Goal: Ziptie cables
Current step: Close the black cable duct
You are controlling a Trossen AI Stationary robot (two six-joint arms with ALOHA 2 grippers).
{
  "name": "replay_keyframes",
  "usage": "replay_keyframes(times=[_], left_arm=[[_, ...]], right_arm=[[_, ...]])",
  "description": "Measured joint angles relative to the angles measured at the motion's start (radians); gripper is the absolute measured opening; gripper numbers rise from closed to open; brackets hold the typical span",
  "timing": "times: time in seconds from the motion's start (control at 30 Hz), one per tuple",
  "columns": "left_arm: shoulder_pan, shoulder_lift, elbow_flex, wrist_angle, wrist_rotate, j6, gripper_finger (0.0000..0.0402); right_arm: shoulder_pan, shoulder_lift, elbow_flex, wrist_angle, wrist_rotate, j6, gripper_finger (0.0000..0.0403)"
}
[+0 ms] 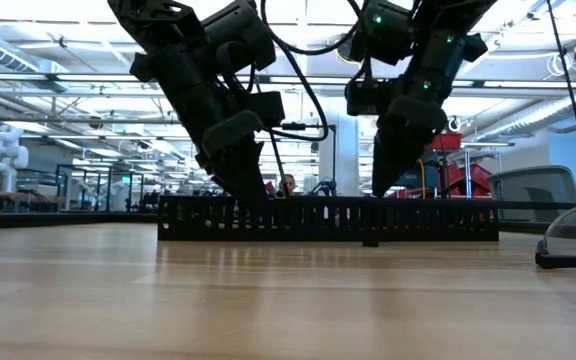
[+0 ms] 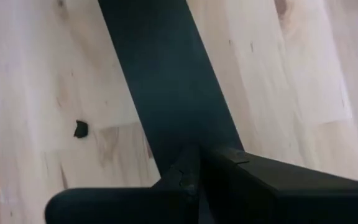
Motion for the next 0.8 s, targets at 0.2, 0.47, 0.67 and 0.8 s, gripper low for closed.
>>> replay_keyframes(times=[0.2,0.47,0.67,0.8], left_arm=[[0.0,0.0,0.0,-0.002,0.0,0.0,0.0221],[0.0,0.0,0.0,-0.002,0.0,-0.003,0.0221],[0.0,0.0,0.0,-0.001,0.0,-0.004,0.0221],[0.0,0.0,0.0,0.0,0.0,-0.004,0.0221]], right_arm=[[0.0,0.075,0.005,0.074,0.003,-0.011,0.0],[0.001,0.159,0.007,0.247,-0.029,0.006,0.0],[0.001,0.168,0.004,0.302,-0.032,0.008,0.0],[0.001,0.186,0.005,0.335,-0.032,0.026,0.0]])
